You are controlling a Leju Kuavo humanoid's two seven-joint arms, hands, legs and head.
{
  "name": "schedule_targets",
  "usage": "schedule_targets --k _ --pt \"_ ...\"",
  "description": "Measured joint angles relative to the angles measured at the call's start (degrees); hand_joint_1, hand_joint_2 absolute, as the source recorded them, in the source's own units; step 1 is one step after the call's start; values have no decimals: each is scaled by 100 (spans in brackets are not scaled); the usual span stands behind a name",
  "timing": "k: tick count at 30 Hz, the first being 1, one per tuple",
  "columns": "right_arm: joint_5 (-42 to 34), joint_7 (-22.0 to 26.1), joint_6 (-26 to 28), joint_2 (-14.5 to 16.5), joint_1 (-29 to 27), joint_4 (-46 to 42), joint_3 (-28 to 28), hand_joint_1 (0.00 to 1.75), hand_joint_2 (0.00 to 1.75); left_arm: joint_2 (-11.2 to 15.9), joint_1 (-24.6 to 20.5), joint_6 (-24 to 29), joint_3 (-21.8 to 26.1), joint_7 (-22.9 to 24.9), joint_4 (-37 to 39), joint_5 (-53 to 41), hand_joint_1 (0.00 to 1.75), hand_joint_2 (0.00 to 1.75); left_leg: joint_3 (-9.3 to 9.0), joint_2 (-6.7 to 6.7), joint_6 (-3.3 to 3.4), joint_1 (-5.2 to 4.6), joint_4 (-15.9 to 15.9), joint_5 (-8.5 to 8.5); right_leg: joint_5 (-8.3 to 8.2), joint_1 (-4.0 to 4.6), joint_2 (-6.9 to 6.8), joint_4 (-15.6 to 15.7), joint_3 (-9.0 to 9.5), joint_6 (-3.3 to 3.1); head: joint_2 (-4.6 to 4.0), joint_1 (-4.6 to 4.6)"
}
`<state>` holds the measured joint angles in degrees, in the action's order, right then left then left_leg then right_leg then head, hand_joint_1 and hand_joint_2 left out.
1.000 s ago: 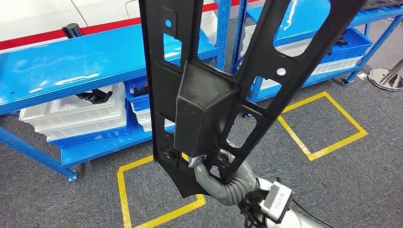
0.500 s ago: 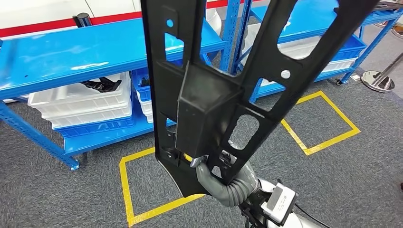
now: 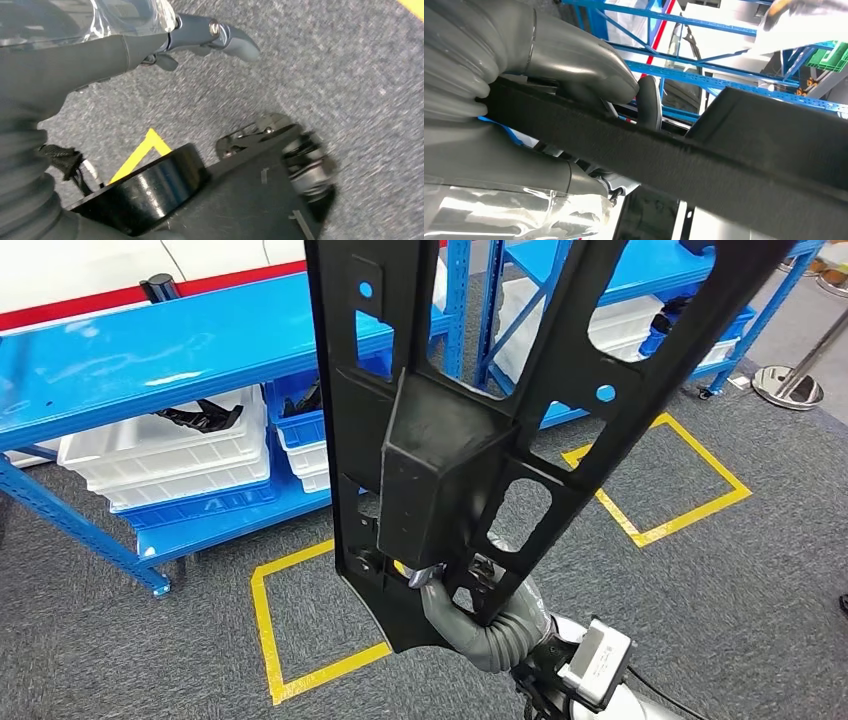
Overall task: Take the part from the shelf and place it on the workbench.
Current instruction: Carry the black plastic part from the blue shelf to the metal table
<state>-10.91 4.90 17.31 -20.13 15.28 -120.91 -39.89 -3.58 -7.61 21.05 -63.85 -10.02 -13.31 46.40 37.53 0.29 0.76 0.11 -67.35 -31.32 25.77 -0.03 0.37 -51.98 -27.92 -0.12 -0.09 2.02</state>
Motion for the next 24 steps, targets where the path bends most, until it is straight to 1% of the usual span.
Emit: schedule_targets --k 1,2,3,4,5,6,7,8,9,10,11,12,13,14,15,16,17,18,19,20,21,22,23,24 --pt "-5 -3 0 -4 -14 -2 0 175 175 1 -1 0 1 4 0 -1 0 175 90 0 -15 3 -306 -109 -27 3 26 -2 -32 1 0 1" --pt "-9 -5 -1 -7 -28 -3 -1 175 175 2 0 0 1 11 0 -1 0 175 67 -1 -19 4 -383 -87 -51 4 60 -3 -58 5 0 1" --pt "-10 -7 -1 -10 -38 -5 -1 175 175 2 2 -1 0 20 0 -2 0 175 -71 -10 -15 5 -221 35 -71 5 103 -5 -78 13 0 1" --pt "-12 -8 -1 -13 -44 -8 -2 175 175 2 8 -1 -1 32 0 -2 0 175 -315 -44 -1 5 161 220 -88 5 156 -9 -93 23 0 1" --pt "-14 -8 -1 -15 -49 -14 -2 175 175 5 14 -2 -1 45 1 -2 0 175 -595 -137 30 6 642 383 -100 1 208 -15 -106 36 0 1" --pt "-16 -8 0 -18 -49 -20 -2 175 175 10 17 -2 -2 54 3 -3 0 175 -838 -256 65 7 1044 494 -112 10 253 -25 -125 53 0 1" --pt "-20 -8 1 -21 -46 -27 -2 175 175 13 17 -2 -2 61 5 -3 0 175 -994 -364 95 10 1326 551 -123 15 287 -34 -144 70 0 3" --pt "-23 -10 0 -22 -47 -34 -2 175 175 16 17 -3 -2 67 7 -4 0 175 -1053 -437 120 11 1451 554 -138 15 320 -42 -169 92 1 4" --pt "-25 -12 -1 -23 -48 -39 -1 175 175 16 20 -4 -2 73 8 -6 0 175 -1060 -436 131 10 1473 559 -155 17 356 -49 -194 117 1 4" --pt "-28 -14 -1 -25 -53 -43 -1 175 175 15 25 -5 -2 82 9 -7 0 175 -1040 -398 144 8 1486 565 -175 7 401 -51 -216 145 2 6" --pt "-29 -16 -2 -31 -61 -49 1 175 175 14 31 -8 -2 91 10 -8 0 175 -1027 -342 171 19 1501 579 -181 1 436 -63 -244 172 2 4" --pt "-31 -17 -2 -38 -67 -57 4 175 175 14 33 -10 -2 97 11 -9 0 175 -1015 -286 202 31 1515 596 -141 6 404 -119 -288 200 2 9" --pt "-33 -17 -3 -48 -71 -65 8 175 175 14 34 -12 -2 101 12 -9 0 175 -1005 -228 235 44 1529 617 -37 9 331 -269 -370 227 2 18" --pt "-36 -19 -4 -56 -75 -72 14 175 175 13 36 -14 -2 102 13 -10 0 175 -995 -165 263 57 1542 635 135 5 229 -551 -503 254 2 27" --pt "-39 -20 -6 -60 -79 -76 18 175 175 15 42 -16 -2 101 13 -12 0 175 -984 -102 276 52 1541 642 343 -4 126 -948 -683 284 2 37" --pt "-41 -22 -8 -62 -83 -76 20 175 175 15 54 -19 -2 102 14 -13 0 175 -975 -31 282 50 1537 644 528 -24 77 -1377 -876 310 2 41" --pt "-44 -25 -9 -64 -90 -76 21 175 175 16 68 -22 -2 103 15 -14 0 175 -968 41 283 48 1532 644 632 -44 54 -1712 -1022 332 2 41" --pt "-45 -28 -9 -66 -97 -76 21 175 175 17 79 -24 -2 105 16 -15 0 175 -963 112 281 47 1527 643 625 -63 41 -1841 -1071 348 2 40" --pt "-48 -31 -10 -69 -102 -76 22 175 175 18 82 -24 -2 107 17 -18 0 175 -962 176 278 49 1521 641 509 -78 22 -1723 -1001 357 2 41" --pt "-50 -32 -10 -70 -106 -77 25 175 175 17 81 -25 -2 108 17 -26 0 175 -967 233 270 51 1516 636 316 -90 -20 -1386 -820 360 2 41" --pt "-53 -33 -10 -72 -108 -79 28 175 175 17 76 -25 -3 110 17 -36 0 175 -974 285 255 48 1510 627 126 -93 -130 -930 -585 360 2 42" --pt "-56 -34 -10 -73 -106 -83 33 175 175 17 73 -25 -4 115 17 -47 0 175 -976 329 232 32 1499 614 -12 -72 -243 -531 -383 346 2 42" --pt "-57 -34 -10 -74 -107 -87 37 175 175 17 71 -25 -5 122 17 -60 0 175 -976 372 204 14 1488 605 -88 -54 -327 -262 -257 322 2 38" --pt "-58 -34 -10 -74 -112 -91 39 175 175 19 72 -25 -6 134 17 -68 0 175 -974 417 177 -6 1480 598 -101 -34 -373 -138 -213 293 2 36"
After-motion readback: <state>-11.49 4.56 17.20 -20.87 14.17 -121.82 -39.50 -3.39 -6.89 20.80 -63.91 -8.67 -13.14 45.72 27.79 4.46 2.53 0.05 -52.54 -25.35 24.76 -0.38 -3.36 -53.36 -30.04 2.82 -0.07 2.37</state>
